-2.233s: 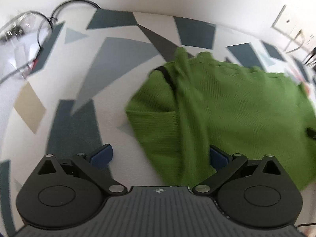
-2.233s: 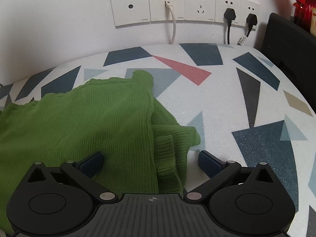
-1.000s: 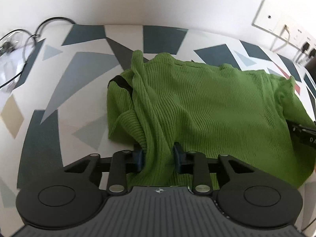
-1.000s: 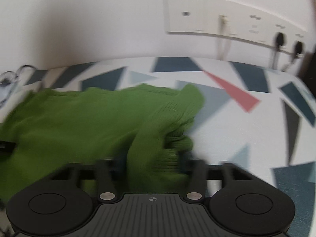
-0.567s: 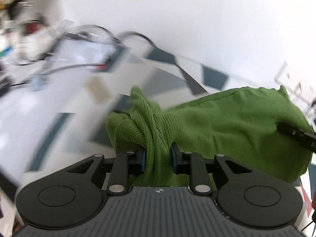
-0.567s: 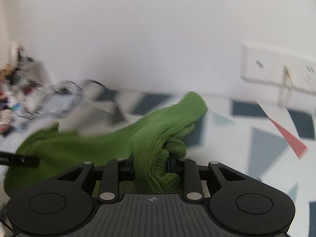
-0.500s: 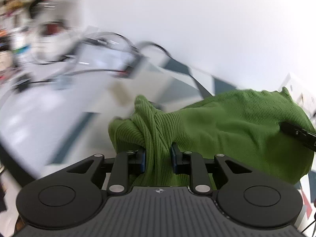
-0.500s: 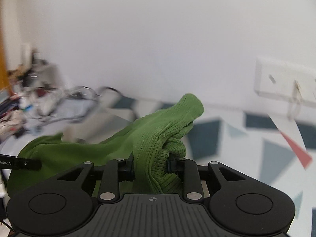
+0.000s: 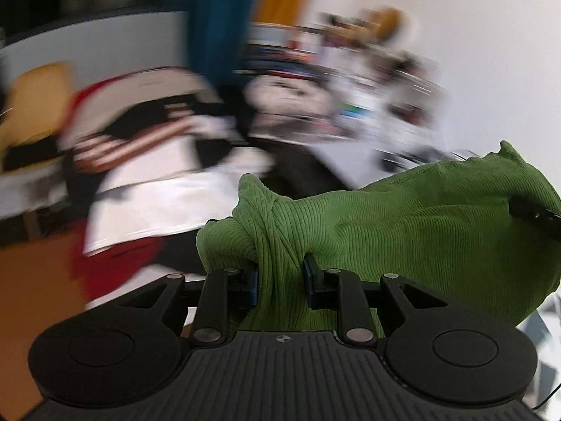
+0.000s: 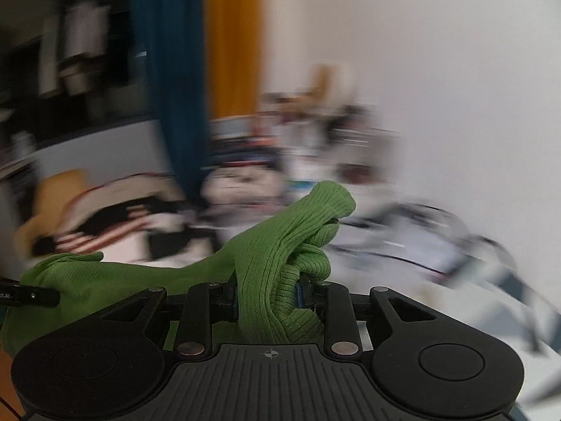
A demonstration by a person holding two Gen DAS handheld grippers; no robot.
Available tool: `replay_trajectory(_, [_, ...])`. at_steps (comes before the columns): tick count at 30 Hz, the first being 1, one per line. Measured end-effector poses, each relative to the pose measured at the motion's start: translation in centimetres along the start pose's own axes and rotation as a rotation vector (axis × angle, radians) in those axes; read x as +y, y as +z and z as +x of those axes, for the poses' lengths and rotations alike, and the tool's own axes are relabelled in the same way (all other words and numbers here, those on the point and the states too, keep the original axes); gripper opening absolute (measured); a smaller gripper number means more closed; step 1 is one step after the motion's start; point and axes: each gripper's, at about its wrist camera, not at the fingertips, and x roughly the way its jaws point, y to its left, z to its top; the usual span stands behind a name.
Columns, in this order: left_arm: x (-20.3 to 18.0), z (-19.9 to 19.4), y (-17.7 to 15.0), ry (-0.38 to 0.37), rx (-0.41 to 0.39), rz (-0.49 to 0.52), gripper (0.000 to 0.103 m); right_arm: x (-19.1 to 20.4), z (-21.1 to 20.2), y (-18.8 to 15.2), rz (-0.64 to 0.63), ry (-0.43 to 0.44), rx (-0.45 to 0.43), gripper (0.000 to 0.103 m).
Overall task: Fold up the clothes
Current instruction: 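Lift the folded shirt with both grippers and carry it toward the wooden chair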
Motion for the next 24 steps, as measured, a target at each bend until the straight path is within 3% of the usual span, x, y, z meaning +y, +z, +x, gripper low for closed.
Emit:
replay_trajectory(6, [9.4,-2.7,-0.1,0.210,-0.037,-0.178,0.024,10.4,8.0,3.6,-0.108,0.272,0.054,0.024])
replay_trajectory(12, [14.3,-0.5,1.5,0.339,-0.022,-0.251,0.024,16.7,14.8,5.7,-0.188,0.449,0.083,0.024])
replay_trajectory(24, [22.2,4.6,5.4,0.452,-0.023,-0.474,0.024,25.6,30.0,10.9,-0.274,0.645,0.117,0.024])
